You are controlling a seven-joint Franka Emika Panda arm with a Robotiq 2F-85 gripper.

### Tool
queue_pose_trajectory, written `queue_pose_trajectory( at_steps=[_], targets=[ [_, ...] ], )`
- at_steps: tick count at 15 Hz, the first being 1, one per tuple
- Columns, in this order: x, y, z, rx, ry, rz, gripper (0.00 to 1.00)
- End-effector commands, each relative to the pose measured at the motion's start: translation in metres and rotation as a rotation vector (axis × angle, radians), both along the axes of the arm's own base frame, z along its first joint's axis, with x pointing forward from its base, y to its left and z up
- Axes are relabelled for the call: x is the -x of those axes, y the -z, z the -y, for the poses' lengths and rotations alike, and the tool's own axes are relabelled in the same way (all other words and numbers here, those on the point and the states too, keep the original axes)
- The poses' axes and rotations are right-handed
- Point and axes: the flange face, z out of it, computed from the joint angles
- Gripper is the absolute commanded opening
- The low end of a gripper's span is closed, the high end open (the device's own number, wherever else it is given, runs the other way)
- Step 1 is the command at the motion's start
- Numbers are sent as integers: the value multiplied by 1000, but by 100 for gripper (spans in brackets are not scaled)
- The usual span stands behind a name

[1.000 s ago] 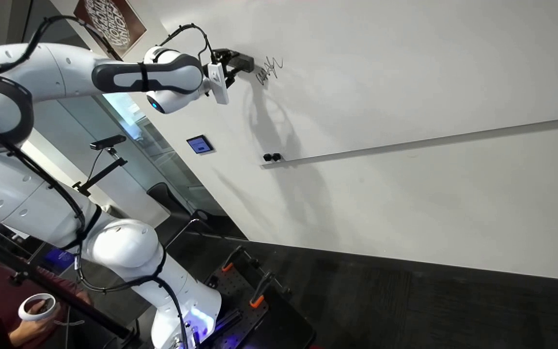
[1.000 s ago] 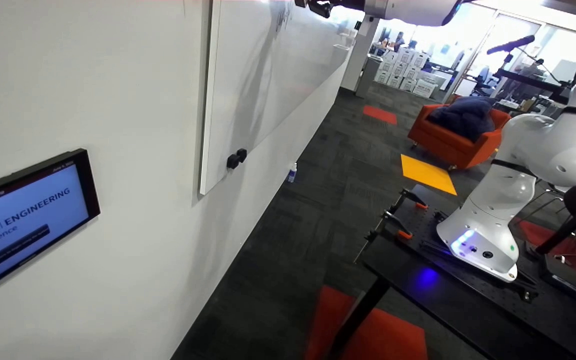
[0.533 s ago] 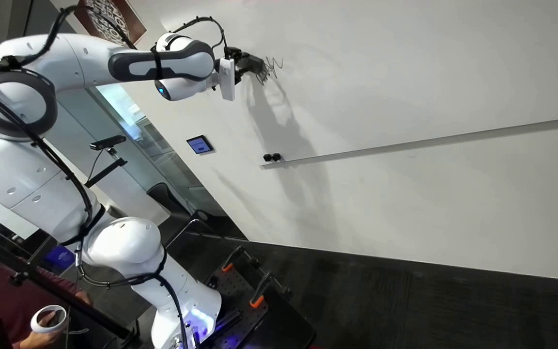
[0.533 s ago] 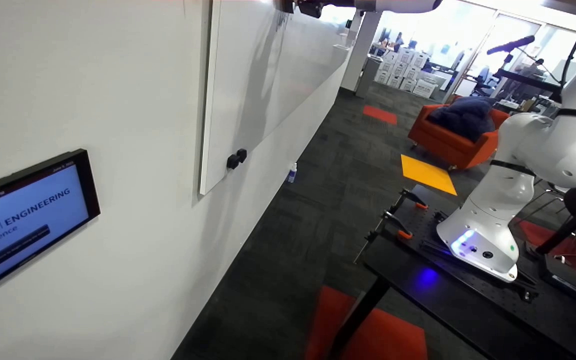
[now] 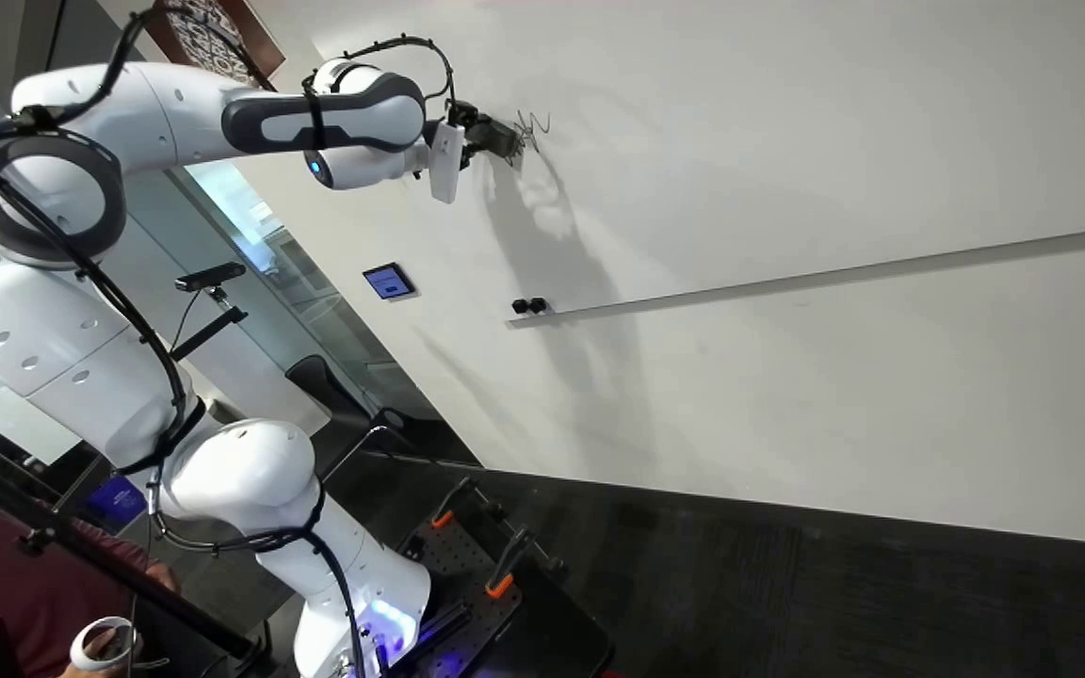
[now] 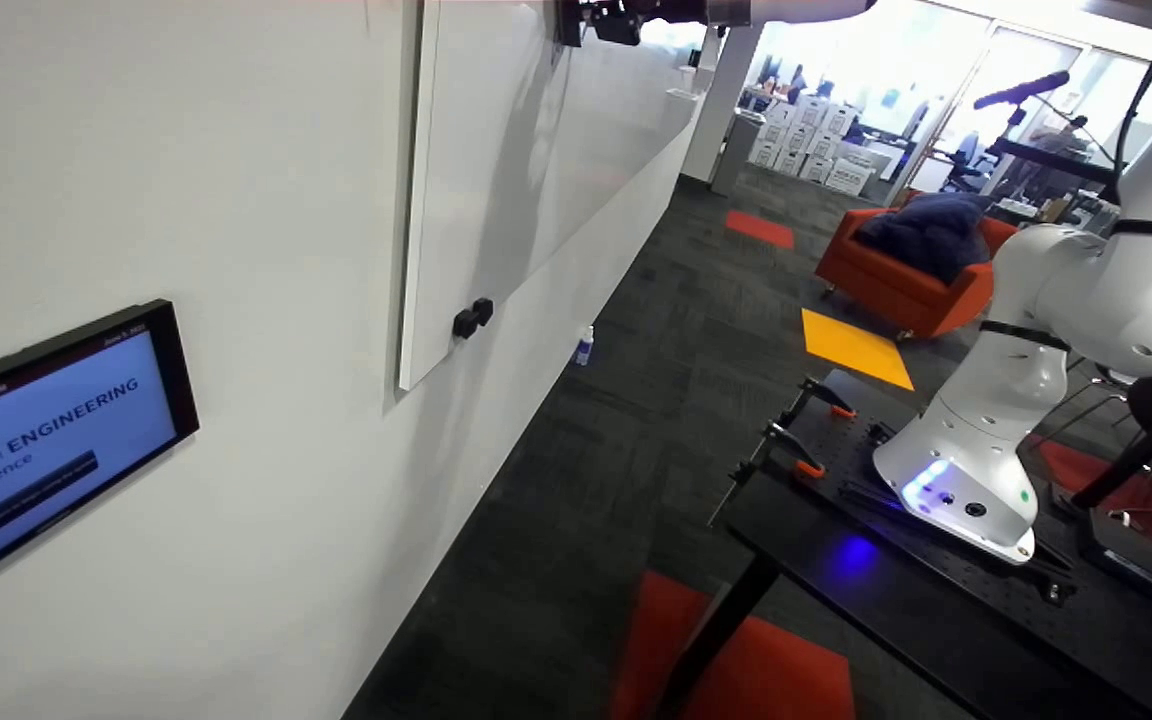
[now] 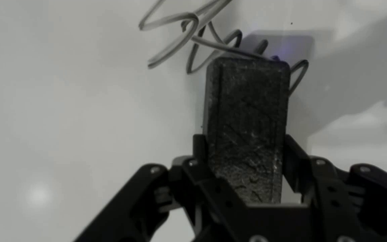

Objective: Use the gray eraser to erase the white board

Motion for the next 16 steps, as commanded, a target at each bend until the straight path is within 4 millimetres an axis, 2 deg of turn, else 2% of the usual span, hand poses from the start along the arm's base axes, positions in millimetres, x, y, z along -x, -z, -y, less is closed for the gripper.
queue_pose_trajectory(
  at_steps=[1,7,11,16],
  targets=[
    [-13,18,-15,-22,-1,-41,31],
    [-19,35,-11,-4,21,-44,31],
    [-30,40,14,10,91,6,31],
    [-44,27,45,-5,160,46,31]
  ],
)
